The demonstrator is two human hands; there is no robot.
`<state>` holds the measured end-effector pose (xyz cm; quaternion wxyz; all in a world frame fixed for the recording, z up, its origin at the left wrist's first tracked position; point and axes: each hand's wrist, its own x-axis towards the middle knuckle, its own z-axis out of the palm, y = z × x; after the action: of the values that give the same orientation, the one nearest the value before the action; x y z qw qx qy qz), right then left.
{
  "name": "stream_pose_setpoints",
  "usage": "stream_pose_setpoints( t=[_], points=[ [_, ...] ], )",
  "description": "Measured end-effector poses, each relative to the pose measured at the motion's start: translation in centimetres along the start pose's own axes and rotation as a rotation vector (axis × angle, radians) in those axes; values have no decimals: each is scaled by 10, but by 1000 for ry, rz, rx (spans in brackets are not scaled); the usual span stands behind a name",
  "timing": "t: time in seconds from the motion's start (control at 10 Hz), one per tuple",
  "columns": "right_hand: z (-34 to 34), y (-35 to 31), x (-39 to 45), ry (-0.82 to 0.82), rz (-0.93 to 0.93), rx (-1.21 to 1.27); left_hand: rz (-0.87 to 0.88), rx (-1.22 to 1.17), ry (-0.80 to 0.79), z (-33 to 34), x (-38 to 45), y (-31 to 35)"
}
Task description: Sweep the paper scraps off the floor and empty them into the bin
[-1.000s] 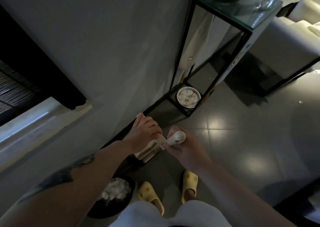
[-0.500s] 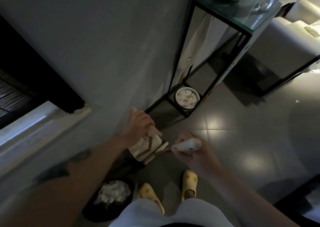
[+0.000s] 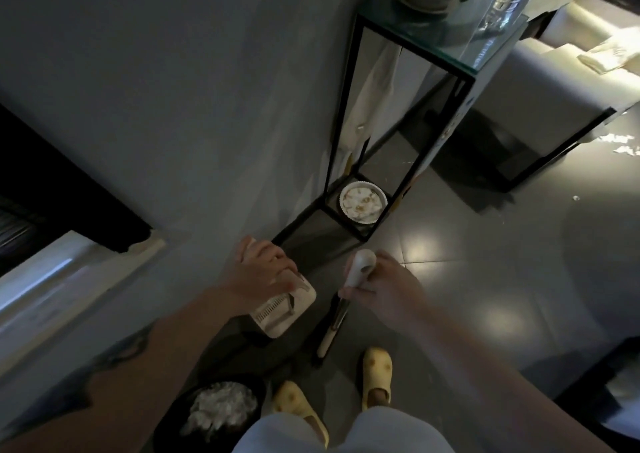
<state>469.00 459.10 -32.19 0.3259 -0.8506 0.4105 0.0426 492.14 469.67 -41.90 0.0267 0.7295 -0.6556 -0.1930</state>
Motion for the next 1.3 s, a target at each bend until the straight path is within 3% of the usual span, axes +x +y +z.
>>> stream_pose_setpoints(
  t=[0.1,0.2,0.4,0.5,0.6,0.8,1.0,1.2,1.3],
  points=[
    [6,1,-7,-37,63,232,77,156,63,5,0,5],
    [14,13,-14,-71,100,445,13,129,70,11,-2,13],
    [5,18,-18,-53,502,1046,-80,117,81,11,-9,43],
    [-1,20,-19,-76,664,1113,-141,76,128,11,-10,55],
    [-3,22,-25,-200,713,1086,-167,78,89,14,-10,67],
    [11,34,-45,-296,768,1118,-178,111,-15,13,-4,85],
    [41,51,-69,-312,863,852,-197,18,-205,5,-1,95],
    [52,63,-99,-324,772,545,-247,-65,-353,12,-11,110],
    [55,73,-122,-290,765,553,-271,-71,-338,16,-13,119]
  ],
)
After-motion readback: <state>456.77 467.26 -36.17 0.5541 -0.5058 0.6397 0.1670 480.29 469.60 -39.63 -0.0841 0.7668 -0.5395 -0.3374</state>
